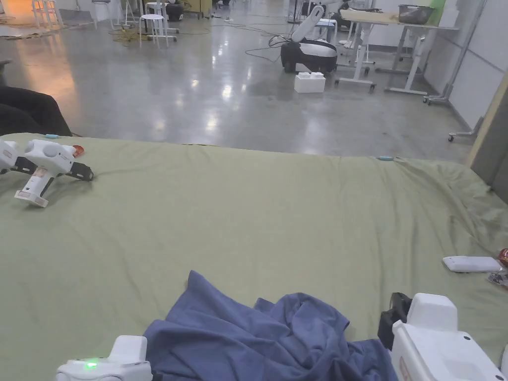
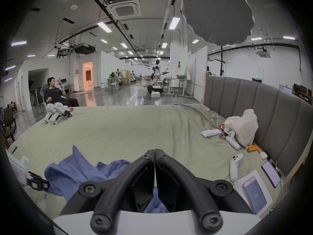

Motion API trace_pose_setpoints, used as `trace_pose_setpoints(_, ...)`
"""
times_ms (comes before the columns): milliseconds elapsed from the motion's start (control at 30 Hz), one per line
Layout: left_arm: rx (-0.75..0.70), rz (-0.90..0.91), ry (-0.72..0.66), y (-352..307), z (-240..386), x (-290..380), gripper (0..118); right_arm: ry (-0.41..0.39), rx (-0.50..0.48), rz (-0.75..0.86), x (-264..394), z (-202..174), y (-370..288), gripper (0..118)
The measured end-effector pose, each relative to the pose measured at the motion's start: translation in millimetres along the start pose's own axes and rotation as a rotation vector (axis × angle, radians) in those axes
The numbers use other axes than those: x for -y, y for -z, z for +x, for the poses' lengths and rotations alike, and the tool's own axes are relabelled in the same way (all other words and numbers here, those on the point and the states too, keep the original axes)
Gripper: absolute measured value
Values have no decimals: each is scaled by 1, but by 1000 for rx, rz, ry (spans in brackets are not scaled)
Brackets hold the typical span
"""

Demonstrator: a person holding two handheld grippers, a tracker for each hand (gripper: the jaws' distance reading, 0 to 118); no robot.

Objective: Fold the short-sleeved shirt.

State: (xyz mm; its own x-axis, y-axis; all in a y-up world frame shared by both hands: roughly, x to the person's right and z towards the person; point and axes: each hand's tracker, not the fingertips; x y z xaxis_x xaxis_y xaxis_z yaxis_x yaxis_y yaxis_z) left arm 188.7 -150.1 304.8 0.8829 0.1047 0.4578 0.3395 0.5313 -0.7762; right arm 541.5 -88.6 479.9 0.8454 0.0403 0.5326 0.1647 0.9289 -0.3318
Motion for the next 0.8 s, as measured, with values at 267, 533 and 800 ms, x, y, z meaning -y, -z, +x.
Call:
trace_pose_setpoints(267, -20, 139, -54, -37, -27, -9, 1, 13, 55, -303, 17, 80, 59, 59)
trace_pose_setpoints(533, -41, 176, -52, -37, -44, -12, 1, 38, -56, -563, 68, 80, 117, 62)
trace_pose_setpoints(800, -35, 188, -62, -44, -45, -10, 1, -24, -66, -556, 75, 64, 100, 0)
